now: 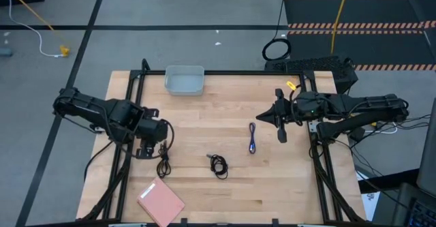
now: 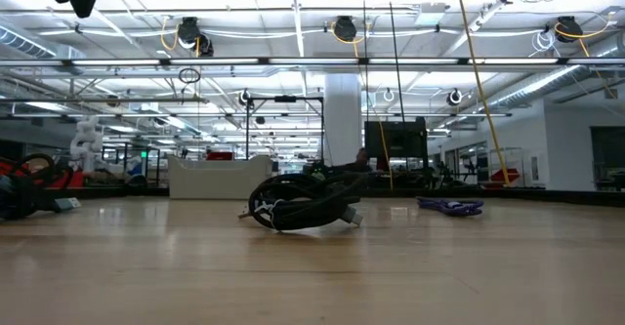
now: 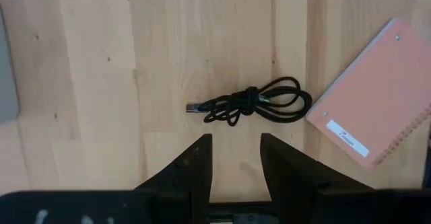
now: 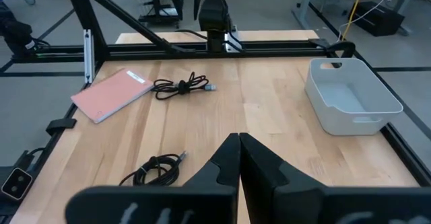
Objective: Pick and place USB-C Cables
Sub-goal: Put the left black charger cable into the white bin
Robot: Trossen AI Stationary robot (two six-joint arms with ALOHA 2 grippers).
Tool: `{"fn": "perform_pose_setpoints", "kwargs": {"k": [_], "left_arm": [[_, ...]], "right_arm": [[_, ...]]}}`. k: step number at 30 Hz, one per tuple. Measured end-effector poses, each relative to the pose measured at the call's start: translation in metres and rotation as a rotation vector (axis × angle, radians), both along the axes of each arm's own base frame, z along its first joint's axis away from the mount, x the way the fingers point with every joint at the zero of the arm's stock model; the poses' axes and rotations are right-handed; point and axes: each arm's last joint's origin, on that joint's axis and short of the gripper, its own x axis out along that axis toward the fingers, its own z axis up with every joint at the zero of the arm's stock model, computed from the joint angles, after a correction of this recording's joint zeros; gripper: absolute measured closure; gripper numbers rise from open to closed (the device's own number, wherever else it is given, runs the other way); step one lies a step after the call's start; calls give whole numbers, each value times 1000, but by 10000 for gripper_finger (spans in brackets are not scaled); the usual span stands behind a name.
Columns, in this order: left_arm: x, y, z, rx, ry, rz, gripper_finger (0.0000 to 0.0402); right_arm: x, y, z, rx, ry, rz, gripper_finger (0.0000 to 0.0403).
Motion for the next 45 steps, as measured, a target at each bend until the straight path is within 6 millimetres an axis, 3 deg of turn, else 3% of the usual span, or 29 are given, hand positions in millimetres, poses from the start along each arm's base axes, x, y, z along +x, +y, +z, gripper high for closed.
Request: {"fn": "perform_pose_setpoints", "kwargs": {"k": [8,13,33,45], "left_arm": [[-1,-6,-1,31,-19,-27,273],[1,-9,-14,75,-21,-37,273],[2,-11,-118,61,43,79,273],[-7,-9,-148,30,84,139,272]], "right_arm": [[0,0,0,0,0,0,403],[0,0,0,-1,1,0,403],[0,0,0,-1,2,0,403],[0,0,0,-1,2,0,403]]}}
